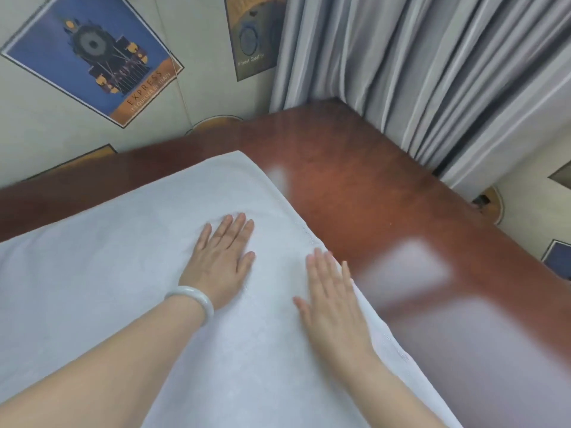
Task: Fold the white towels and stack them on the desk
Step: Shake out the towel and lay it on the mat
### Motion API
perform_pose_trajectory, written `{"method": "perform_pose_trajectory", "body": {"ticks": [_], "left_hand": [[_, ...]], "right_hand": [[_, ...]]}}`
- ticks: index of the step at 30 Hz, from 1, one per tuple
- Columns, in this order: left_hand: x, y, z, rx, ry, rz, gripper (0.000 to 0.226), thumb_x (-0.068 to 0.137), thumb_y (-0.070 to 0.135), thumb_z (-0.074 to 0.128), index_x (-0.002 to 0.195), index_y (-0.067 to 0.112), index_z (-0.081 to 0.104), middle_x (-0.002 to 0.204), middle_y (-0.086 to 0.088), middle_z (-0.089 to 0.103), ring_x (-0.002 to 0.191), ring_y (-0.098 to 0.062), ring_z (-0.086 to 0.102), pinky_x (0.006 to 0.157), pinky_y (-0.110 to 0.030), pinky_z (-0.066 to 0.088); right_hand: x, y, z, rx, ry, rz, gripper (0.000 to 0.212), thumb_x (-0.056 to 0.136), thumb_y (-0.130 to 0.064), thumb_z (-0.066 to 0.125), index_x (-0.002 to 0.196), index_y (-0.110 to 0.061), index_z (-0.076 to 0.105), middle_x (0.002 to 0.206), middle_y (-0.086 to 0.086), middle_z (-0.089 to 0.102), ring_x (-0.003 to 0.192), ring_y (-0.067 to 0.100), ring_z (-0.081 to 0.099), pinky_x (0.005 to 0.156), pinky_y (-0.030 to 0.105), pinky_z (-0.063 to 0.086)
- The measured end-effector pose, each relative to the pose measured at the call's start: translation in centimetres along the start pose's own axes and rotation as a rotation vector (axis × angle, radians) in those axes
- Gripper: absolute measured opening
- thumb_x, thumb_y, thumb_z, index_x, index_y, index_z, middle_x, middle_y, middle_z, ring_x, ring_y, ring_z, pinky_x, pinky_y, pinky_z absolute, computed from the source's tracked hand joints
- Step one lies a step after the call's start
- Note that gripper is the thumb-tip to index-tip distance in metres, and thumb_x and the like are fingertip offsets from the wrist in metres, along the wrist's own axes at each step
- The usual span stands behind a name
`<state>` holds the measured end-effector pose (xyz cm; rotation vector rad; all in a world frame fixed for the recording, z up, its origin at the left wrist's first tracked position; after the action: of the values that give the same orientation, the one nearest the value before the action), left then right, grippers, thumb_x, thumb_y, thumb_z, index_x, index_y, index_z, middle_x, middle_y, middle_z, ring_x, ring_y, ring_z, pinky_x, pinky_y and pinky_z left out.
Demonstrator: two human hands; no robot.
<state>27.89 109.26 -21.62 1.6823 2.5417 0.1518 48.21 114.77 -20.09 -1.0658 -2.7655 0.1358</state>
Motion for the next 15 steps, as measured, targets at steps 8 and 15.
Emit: {"method": "perform_pose_trajectory", "body": {"ticks": [8,15], "left_hand": [[0.2,0.0,0.3,0.025,-0.058,-0.023,0.067,0.094,0.049,0.003,0.157,0.027,0.006,0.165,0.009,-0.001,0.151,-0.01,-0.003,0.123,-0.04,-0.004],[-4.9,13.5,0.0,0.101,-0.015,0.146,0.059,0.1,0.039,0.014,0.152,0.02,0.033,0.161,-0.004,0.026,0.148,-0.03,0.023,0.115,-0.061,0.012]], "right_hand": [[-10.4,12.3,-1.2,-0.065,-0.086,0.355,0.075,0.1,-0.056,0.0,0.155,-0.009,0.019,0.163,0.004,0.017,0.151,0.013,0.005,0.121,0.04,0.007],[-10.8,1.4,-2.0,0.068,0.011,0.229,0.058,0.098,-0.03,0.031,0.148,0.0,0.037,0.156,0.015,0.033,0.147,0.026,0.026,0.116,0.045,0.018]]}}
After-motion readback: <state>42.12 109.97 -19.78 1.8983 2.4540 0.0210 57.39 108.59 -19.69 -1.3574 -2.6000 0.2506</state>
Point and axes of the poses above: each hand's wrist, its own x-axis towards the middle knuckle, its own z-axis out of the palm, y = z × x, the point moved 8 cm from there along x, towards the middle knuckle
